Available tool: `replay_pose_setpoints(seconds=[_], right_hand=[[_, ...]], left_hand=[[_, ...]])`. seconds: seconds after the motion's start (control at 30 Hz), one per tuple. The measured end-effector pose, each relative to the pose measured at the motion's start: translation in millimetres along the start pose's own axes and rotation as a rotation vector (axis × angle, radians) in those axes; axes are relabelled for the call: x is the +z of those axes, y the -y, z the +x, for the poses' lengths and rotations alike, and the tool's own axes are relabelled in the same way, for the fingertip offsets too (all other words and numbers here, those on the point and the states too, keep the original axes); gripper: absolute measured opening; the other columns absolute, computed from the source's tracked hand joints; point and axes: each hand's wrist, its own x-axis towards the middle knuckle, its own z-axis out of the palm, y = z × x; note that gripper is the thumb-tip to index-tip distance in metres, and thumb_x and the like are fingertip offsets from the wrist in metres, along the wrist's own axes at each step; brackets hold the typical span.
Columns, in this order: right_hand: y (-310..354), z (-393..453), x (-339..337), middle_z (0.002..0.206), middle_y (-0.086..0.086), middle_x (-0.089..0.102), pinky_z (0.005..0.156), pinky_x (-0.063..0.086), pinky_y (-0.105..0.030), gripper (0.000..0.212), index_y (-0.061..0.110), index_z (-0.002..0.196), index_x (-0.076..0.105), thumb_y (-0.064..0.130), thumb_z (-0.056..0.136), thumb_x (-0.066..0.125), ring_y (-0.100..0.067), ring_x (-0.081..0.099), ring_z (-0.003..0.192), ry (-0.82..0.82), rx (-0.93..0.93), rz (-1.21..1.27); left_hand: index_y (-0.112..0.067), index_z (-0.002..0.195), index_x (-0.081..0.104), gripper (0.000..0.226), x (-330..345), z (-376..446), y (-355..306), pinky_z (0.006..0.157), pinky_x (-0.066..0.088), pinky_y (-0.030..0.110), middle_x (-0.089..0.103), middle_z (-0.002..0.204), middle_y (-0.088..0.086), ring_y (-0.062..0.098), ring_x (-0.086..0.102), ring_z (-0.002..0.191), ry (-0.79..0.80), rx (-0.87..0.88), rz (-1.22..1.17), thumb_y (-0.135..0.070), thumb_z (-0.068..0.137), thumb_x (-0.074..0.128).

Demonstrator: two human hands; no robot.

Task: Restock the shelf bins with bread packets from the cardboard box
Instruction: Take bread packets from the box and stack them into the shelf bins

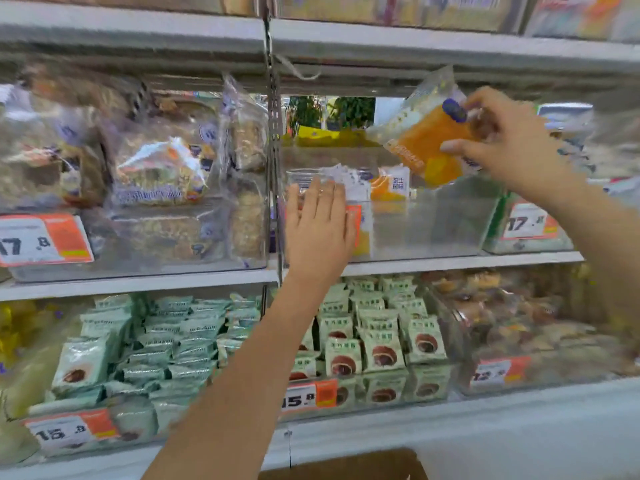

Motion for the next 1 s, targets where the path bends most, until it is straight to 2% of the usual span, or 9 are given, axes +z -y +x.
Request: replay_pose_setpoints(seconds=[0.07, 0.13, 0.2, 0.27, 0.43, 0.57, 0.7, 0.87, 1.0], right_hand=[[-17, 31, 15, 0.071, -0.002, 0.052, 0.060, 0.035, -0.023, 0.038, 0.014, 0.106, 0.056, 0.025, 0.076, 0.077, -0.016, 0.047, 0.064, 0.098, -0.051, -0.134], [-36, 59, 33, 0.092, -0.011, 0.061, 0.071, 0.042, -0.032, 0.043, 0.014, 0.111, 0.056, 0.028, 0.076, 0.077, -0.027, 0.053, 0.081, 0.210, -0.037, -0.287], [-54, 81, 57, 0.112, -0.014, 0.063, 0.084, 0.046, -0.039, 0.049, 0.015, 0.116, 0.055, 0.032, 0.076, 0.077, -0.032, 0.056, 0.100, 0.338, -0.023, -0.464], [-66, 98, 81, 0.120, -0.009, 0.061, 0.086, 0.044, -0.039, 0.051, 0.016, 0.119, 0.054, 0.036, 0.077, 0.075, -0.030, 0.055, 0.110, 0.464, -0.040, -0.588], [-95, 130, 116, 0.116, -0.005, 0.059, 0.081, 0.042, -0.038, 0.041, 0.020, 0.105, 0.050, 0.033, 0.076, 0.076, -0.024, 0.052, 0.100, 0.686, 0.008, -0.604], [-99, 133, 143, 0.105, -0.011, 0.058, 0.073, 0.039, -0.032, 0.045, 0.006, 0.109, 0.053, 0.021, 0.075, 0.078, -0.026, 0.052, 0.092, 0.801, 0.004, -0.522], [-103, 131, 163, 0.105, -0.011, 0.059, 0.069, 0.034, -0.029, 0.051, 0.004, 0.115, 0.051, 0.023, 0.075, 0.078, -0.027, 0.052, 0.091, 0.765, -0.047, -0.562], [-103, 131, 163, 0.090, 0.001, 0.049, 0.065, 0.034, -0.031, 0.050, 0.021, 0.099, 0.041, 0.031, 0.070, 0.081, -0.021, 0.045, 0.082, 0.663, -0.075, -0.603], [-106, 129, 163, 0.097, -0.002, 0.052, 0.068, 0.036, -0.032, 0.059, 0.014, 0.113, 0.046, 0.036, 0.070, 0.081, -0.026, 0.051, 0.091, 0.639, -0.047, -0.642]], left_hand=[[-0.005, 0.125, 0.059, 0.048, 14, -5, 6, 0.110, 0.027, 0.046, 0.062, 0.126, 0.011, 0.028, 0.054, 0.122, -0.048, 0.059, 0.029, -0.032, 0.100, 0.028], [-0.004, 0.124, 0.059, 0.048, 22, -8, 8, 0.110, 0.028, 0.045, 0.063, 0.122, 0.012, 0.029, 0.054, 0.118, -0.107, 0.079, 0.040, -0.033, 0.100, 0.029], [-0.005, 0.122, 0.056, 0.045, 29, -9, 8, 0.109, 0.027, 0.044, 0.063, 0.118, 0.012, 0.028, 0.050, 0.116, -0.161, 0.092, 0.061, -0.033, 0.099, 0.031], [-0.006, 0.122, 0.052, 0.041, 35, -9, 9, 0.108, 0.027, 0.044, 0.064, 0.116, 0.012, 0.027, 0.047, 0.115, -0.212, 0.094, 0.079, -0.033, 0.099, 0.032], [-0.007, 0.121, 0.051, 0.039, 41, -9, 11, 0.110, 0.025, 0.041, 0.065, 0.114, 0.011, 0.026, 0.046, 0.115, -0.264, 0.109, 0.072, -0.033, 0.098, 0.034], [-0.007, 0.121, 0.052, 0.039, 42, -8, 11, 0.109, 0.024, 0.041, 0.065, 0.113, 0.011, 0.026, 0.046, 0.114, -0.265, 0.106, 0.067, -0.033, 0.097, 0.036], [-0.008, 0.122, 0.051, 0.039, 42, -9, 11, 0.109, 0.024, 0.040, 0.065, 0.114, 0.010, 0.026, 0.047, 0.114, -0.259, 0.101, 0.052, -0.033, 0.096, 0.037], [-0.008, 0.123, 0.050, 0.040, 42, -9, 11, 0.110, 0.022, 0.040, 0.064, 0.115, 0.009, 0.026, 0.046, 0.114, -0.253, 0.096, 0.056, -0.034, 0.096, 0.037], [-0.008, 0.123, 0.050, 0.040, 43, -10, 11, 0.109, 0.023, 0.040, 0.064, 0.114, 0.009, 0.025, 0.046, 0.114, -0.242, 0.098, 0.060, -0.034, 0.096, 0.037]])
